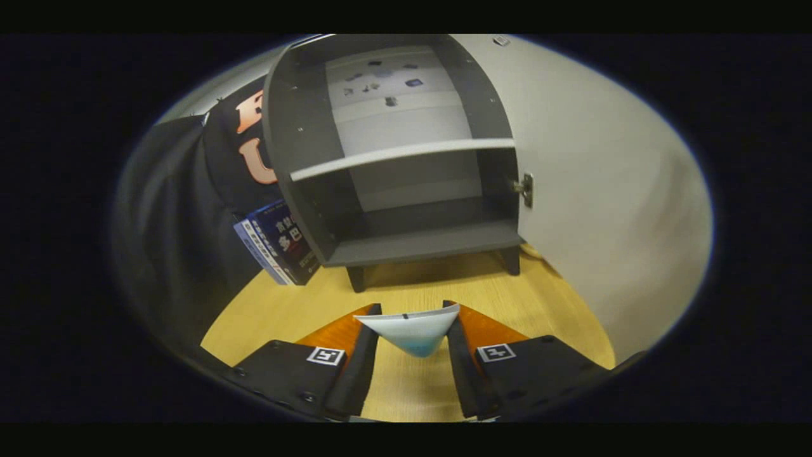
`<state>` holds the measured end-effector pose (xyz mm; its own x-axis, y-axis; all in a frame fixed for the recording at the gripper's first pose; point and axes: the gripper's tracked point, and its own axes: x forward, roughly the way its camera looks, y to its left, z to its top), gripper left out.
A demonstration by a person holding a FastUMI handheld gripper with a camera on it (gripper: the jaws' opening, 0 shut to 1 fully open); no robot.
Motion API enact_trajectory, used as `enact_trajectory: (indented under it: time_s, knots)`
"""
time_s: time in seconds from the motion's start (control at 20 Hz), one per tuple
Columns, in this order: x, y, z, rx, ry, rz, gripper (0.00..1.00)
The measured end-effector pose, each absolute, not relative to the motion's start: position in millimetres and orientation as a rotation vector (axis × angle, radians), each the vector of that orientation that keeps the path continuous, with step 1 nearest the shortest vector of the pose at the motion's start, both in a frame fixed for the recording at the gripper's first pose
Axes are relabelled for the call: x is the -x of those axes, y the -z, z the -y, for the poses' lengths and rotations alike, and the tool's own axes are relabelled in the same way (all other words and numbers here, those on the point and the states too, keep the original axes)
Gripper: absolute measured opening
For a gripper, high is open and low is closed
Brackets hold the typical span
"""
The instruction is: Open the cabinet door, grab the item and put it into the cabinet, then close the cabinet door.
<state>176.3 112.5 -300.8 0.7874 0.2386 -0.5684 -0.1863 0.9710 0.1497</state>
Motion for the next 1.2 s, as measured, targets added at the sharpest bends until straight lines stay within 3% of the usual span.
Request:
enact_trajectory:
  time_s: [0.35,0.55,0.85,1.2]
  knots:
    - [-239,106,-142,-0.016,-0.307,-0.377,0.62]
    - [-290,50,-147,-0.009,-0.318,-0.321,0.62]
    - [-371,33,-154,-0.016,-0.292,-0.333,0.62]
    - [-441,100,-167,-0.013,-0.277,-0.466,0.62]
